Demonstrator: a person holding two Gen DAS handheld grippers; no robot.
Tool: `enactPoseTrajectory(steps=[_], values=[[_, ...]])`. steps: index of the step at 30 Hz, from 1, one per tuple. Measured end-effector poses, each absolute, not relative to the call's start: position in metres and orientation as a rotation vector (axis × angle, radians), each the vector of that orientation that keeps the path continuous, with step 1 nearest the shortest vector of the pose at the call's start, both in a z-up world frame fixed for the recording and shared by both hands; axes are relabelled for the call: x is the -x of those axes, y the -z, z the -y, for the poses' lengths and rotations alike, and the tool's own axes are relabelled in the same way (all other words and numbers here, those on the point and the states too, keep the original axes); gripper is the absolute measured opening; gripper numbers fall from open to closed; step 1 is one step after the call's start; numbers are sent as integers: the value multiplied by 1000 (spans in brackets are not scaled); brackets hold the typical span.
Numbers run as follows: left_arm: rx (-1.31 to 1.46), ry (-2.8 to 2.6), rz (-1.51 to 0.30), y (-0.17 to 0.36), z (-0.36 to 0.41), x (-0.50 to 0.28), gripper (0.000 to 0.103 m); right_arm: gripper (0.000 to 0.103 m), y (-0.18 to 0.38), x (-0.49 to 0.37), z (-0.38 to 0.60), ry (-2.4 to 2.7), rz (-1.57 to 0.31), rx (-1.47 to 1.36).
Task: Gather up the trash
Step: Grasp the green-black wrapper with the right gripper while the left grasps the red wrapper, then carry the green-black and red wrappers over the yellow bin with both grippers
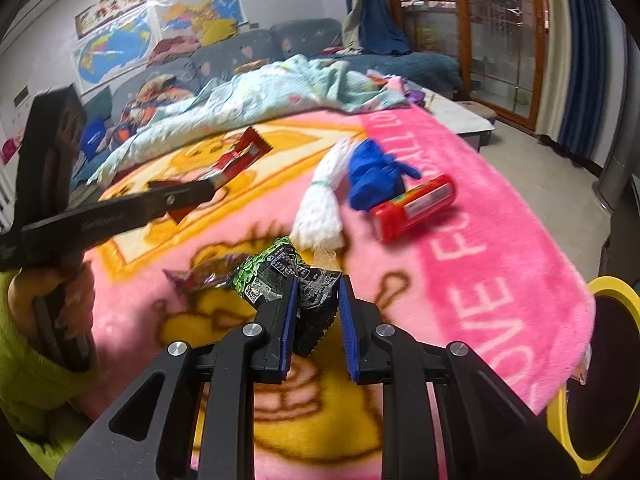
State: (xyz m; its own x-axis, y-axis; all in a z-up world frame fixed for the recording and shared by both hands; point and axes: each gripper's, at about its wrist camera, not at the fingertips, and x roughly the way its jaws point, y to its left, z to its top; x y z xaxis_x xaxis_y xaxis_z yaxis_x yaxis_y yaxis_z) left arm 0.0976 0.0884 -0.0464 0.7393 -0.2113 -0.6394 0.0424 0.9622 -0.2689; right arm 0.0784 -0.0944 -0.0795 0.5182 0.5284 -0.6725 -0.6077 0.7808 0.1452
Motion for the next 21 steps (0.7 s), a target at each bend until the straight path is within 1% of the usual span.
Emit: enactPoseTrajectory(steps=[21], values=[[176,227,-696,30,-33,-96,11,20,49,-106,161,-544,-684,-27]])
